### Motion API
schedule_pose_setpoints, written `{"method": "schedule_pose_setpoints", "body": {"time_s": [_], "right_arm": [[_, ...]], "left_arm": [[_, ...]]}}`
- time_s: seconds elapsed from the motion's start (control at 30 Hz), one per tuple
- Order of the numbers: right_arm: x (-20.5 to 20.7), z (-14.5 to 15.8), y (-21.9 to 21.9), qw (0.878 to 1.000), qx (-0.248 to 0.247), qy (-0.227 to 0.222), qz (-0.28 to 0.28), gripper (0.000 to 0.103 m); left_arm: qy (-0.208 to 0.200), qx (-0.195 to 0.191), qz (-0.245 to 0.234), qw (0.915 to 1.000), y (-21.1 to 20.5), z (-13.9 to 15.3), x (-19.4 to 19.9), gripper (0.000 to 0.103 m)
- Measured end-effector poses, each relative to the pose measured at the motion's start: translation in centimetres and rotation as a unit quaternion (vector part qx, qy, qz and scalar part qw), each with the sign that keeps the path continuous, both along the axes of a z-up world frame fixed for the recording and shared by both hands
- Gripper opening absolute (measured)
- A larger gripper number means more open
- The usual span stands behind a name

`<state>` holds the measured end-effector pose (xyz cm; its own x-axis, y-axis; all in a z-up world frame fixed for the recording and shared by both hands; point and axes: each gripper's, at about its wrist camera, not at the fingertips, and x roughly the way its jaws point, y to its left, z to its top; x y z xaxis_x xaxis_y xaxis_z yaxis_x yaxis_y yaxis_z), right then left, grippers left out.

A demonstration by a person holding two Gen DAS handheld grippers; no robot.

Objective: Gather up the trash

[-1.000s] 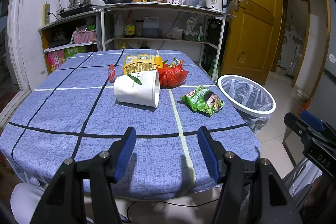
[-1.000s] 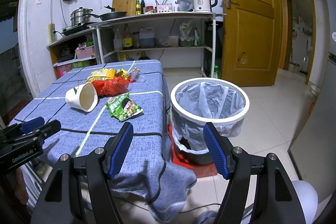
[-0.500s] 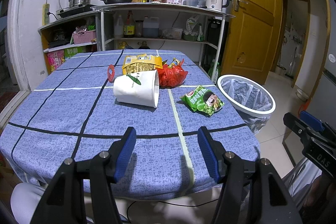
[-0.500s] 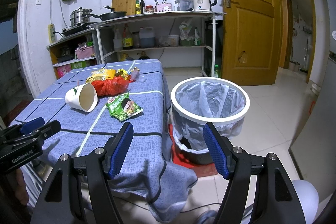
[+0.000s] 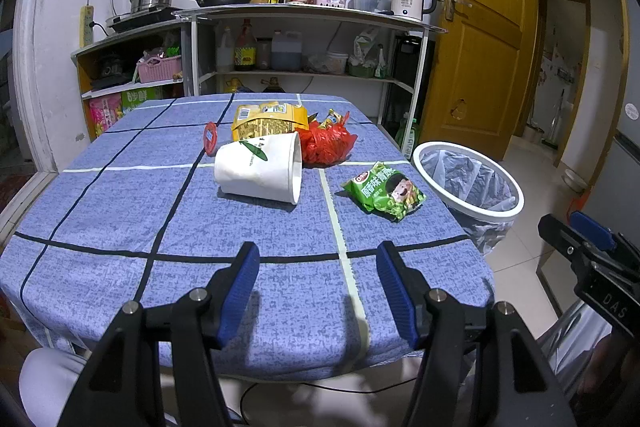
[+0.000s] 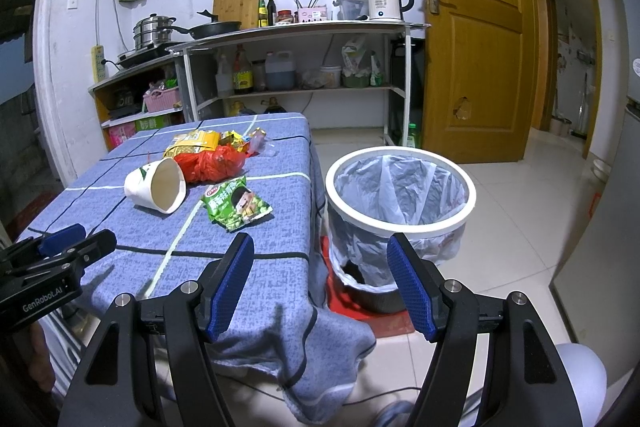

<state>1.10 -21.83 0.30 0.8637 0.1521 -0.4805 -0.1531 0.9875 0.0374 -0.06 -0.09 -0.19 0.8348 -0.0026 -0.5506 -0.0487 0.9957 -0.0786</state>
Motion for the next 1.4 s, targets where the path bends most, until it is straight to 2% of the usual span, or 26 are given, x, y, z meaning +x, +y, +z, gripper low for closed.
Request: {"method": "schedule_pose_setpoints", "body": {"time_s": [0.5,0.73,1.0,1.13,1.23,1.4], "right_arm": [[0.1,-0.3,0.4,1.0,-0.001,0.005,0.004,0.07],[1.3,-0.9,1.4,1.0,-0.004,0.017,0.024,0.07],[4.5,-1.1,3.7,0.996,-0.012,0.037,0.084,0.07],[7.5,-1.3,5.6,0.989,-0.034,0.054,0.134,0.07],[9.4,-1.6,6.5,0.985,-0.042,0.063,0.155,0.07],[12.7,-2.7,7.9,0.976,-0.038,0.103,0.187,0.07]], "left_arm": [[0.01,-0.005,-0.006,0.9999,-0.9,-0.6,0.5,0.063],[0.013,-0.008,-0.003,0.9999,0.8,-0.5,1.4,0.063],[0.014,-0.014,0.009,0.9998,4.1,0.0,3.8,0.063],[0.021,-0.029,0.001,0.9994,6.0,0.4,5.8,0.063],[0.021,-0.03,-0.006,0.9993,6.9,0.7,7.4,0.069],[0.027,-0.03,-0.023,0.9989,7.2,1.0,9.6,0.084]]}}
